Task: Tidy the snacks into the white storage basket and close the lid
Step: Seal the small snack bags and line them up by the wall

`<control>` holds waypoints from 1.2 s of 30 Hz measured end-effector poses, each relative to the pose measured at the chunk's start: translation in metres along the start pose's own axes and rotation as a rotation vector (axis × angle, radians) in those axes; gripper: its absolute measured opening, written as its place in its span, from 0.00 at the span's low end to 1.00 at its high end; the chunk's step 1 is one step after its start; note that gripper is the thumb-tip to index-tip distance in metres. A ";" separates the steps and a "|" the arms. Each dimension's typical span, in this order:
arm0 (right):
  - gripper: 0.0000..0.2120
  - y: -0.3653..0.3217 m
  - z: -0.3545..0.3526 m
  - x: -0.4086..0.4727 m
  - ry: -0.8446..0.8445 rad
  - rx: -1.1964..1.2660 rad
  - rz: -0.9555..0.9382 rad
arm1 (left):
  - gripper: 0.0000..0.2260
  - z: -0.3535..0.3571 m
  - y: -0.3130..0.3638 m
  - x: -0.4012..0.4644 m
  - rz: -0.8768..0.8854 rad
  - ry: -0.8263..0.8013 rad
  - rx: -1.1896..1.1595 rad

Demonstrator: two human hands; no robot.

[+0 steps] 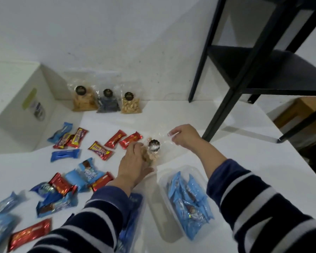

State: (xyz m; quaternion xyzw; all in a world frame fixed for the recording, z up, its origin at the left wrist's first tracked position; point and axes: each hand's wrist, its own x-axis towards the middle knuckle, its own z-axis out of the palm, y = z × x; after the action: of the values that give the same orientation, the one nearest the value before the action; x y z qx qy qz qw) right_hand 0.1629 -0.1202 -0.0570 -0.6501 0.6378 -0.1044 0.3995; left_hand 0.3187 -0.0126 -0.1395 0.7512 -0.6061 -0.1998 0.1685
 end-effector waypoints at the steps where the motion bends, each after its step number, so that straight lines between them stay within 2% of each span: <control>1: 0.13 -0.006 0.001 0.001 -0.012 -0.034 -0.014 | 0.44 0.000 -0.001 0.000 0.005 -0.004 -0.066; 5: 0.14 -0.015 0.002 0.002 -0.034 -0.122 -0.050 | 0.50 -0.002 0.004 0.004 0.008 -0.048 -0.195; 14: 0.07 -0.005 0.011 0.012 0.054 -0.184 -0.068 | 0.52 0.007 0.008 0.005 -0.017 -0.093 0.001; 18: 0.15 0.000 0.022 0.015 0.070 -0.247 -0.013 | 0.53 0.010 0.011 0.003 -0.041 -0.125 0.001; 23: 0.22 -0.005 0.025 0.014 0.072 -0.181 -0.065 | 0.54 0.010 0.012 0.003 -0.067 -0.133 -0.007; 25: 0.19 -0.007 0.028 0.014 0.094 -0.155 -0.061 | 0.54 0.010 0.012 0.004 -0.070 -0.139 -0.011; 28: 0.08 -0.008 0.030 0.014 0.129 -0.113 -0.033 | 0.53 0.009 0.013 0.005 -0.077 -0.151 -0.009; 32: 0.08 -0.008 0.032 0.018 0.138 -0.089 -0.009 | 0.53 0.009 0.015 0.005 -0.095 -0.163 0.002; 36: 0.13 -0.015 0.034 0.020 0.111 0.004 -0.030 | 0.53 0.009 0.016 0.005 -0.097 -0.156 0.024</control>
State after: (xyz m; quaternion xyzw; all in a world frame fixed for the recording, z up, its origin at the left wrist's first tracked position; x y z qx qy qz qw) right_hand 0.1991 -0.1274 -0.0774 -0.6521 0.6491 -0.1475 0.3629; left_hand 0.3014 -0.0205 -0.1401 0.7639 -0.5825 -0.2585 0.1020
